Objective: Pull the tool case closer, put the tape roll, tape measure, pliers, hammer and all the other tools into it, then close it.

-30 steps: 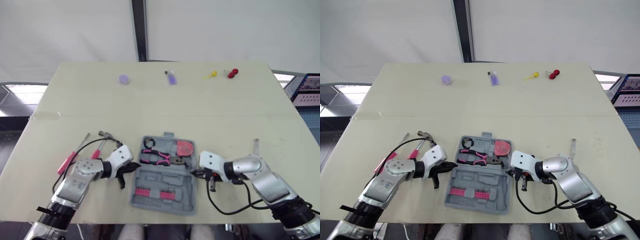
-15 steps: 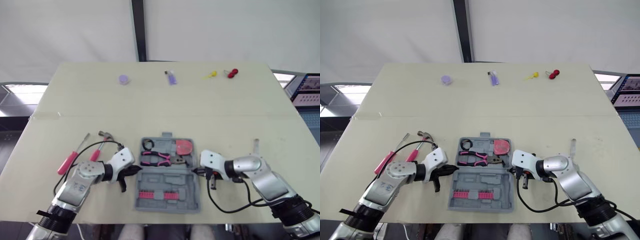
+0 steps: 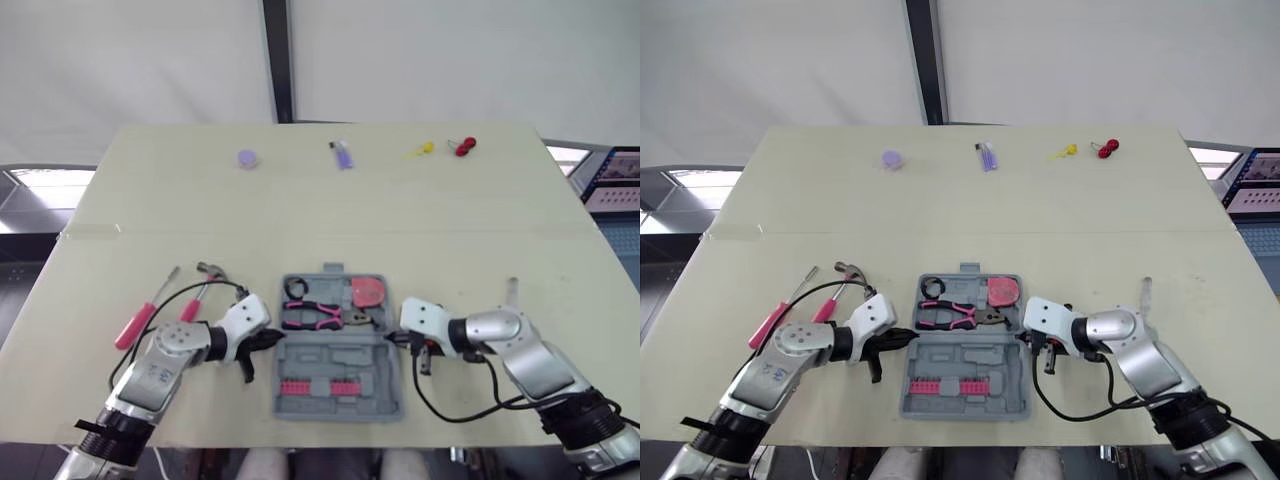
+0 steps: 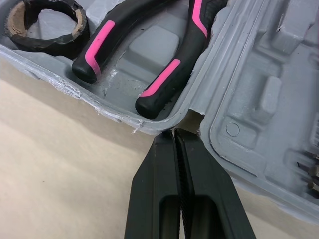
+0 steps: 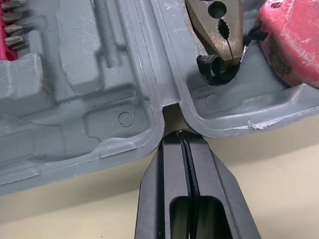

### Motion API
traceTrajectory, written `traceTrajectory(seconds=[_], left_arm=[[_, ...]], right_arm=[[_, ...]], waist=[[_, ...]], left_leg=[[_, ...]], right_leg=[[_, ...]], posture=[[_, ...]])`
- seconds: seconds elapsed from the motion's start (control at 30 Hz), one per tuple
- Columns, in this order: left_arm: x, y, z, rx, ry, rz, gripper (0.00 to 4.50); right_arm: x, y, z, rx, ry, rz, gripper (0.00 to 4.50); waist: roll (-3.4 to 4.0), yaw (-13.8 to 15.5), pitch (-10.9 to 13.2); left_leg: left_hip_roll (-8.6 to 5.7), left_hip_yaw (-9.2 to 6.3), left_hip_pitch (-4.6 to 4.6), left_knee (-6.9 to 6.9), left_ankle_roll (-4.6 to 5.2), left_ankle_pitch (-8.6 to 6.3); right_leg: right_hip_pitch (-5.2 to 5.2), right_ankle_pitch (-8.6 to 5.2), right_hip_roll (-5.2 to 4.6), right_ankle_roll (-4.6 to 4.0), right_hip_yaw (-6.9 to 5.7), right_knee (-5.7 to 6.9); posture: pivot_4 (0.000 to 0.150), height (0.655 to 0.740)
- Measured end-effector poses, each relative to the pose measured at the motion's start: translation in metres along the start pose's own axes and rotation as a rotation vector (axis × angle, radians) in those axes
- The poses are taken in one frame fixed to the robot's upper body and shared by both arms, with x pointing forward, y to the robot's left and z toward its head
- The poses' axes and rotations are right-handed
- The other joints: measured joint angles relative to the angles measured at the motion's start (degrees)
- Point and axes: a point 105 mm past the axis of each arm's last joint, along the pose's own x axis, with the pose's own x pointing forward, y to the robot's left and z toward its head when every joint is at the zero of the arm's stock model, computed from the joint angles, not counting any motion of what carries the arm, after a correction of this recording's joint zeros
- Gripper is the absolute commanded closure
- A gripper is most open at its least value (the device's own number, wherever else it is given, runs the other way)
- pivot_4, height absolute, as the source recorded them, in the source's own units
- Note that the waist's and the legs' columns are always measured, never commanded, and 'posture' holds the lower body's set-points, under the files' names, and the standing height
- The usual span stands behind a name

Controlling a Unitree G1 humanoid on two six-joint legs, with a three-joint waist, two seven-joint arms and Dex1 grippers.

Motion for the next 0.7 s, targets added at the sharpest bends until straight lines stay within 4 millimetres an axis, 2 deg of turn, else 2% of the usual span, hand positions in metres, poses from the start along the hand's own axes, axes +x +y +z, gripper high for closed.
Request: traceTrajectory(seconds=[0.7], left_arm=[[0.0003, -0.0008, -0.0007, -0.001, 0.003, -0.003, 4.36]], right_arm=[[0.0003, 0.0024, -0.0016, 0.006, 0.003, 0.010, 4.50]], waist=[[0.00, 0.00, 0.00]], left_leg=[[0.00, 0.00, 0.00, 0.00, 0.00, 0.00]], right_leg=[[0.00, 0.00, 0.00, 0.00, 0.00, 0.00]], posture=[[0.150, 0.7400]])
